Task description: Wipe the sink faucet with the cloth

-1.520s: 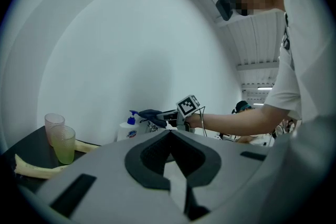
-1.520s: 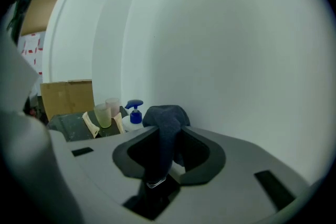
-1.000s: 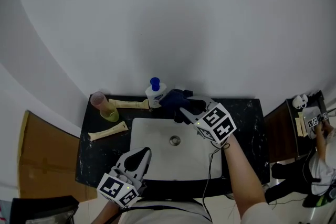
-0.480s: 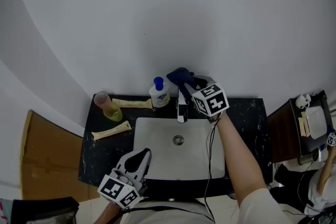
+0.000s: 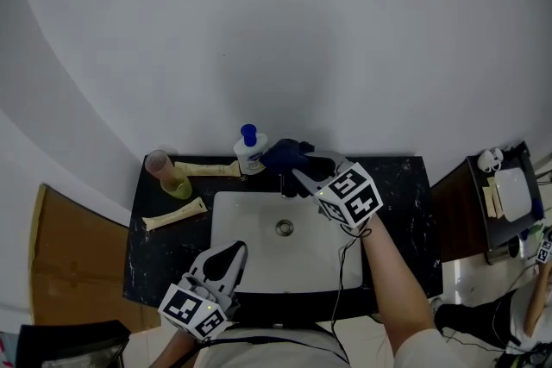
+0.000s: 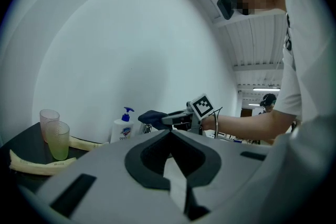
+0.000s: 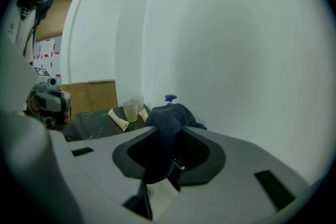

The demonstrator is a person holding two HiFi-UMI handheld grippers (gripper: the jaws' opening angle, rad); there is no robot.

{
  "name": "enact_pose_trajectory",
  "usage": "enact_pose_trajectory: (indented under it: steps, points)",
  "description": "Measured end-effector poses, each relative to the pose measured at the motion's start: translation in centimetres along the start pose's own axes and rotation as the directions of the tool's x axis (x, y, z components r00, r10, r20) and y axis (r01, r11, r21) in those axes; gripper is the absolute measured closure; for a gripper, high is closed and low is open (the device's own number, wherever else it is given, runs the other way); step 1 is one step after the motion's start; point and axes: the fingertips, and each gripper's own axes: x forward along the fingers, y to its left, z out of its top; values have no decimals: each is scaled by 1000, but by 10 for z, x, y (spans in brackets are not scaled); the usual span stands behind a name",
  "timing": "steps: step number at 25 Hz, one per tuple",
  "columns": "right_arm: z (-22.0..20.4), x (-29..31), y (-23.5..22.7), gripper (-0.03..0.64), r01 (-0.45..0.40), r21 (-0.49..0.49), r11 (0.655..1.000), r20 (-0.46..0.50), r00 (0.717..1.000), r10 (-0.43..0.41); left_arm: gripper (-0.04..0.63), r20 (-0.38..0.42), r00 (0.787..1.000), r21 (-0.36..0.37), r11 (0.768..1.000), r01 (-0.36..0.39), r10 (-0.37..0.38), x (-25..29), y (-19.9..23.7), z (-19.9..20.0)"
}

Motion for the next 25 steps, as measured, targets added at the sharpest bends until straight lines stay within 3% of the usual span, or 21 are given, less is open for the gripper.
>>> enact_pose_trajectory:
  steps: [5,11,14,17,25]
  points:
    - [2,10,-14,502,22,2,1000,-4,1000,-22,594,-1,1000,0,1000,2,-2,2,-1,0]
    - [9,42,-78,502,157,97,983,1,988,-157,594,1,999,0,999,-36,36,-6,8,2]
    - [10,48,-89,502,181,117,977,-1,983,-182,594,2,999,-3,999,-50,50,-10,11,2]
    - [9,40,-76,502,164,91,982,1,986,-165,594,3,999,-4,999,-48,48,-10,9,2]
    - [-7,-3,-5,502,18,-16,1000,-16,1000,-18,594,-7,1000,-5,1000,-4,4,3,1,-2]
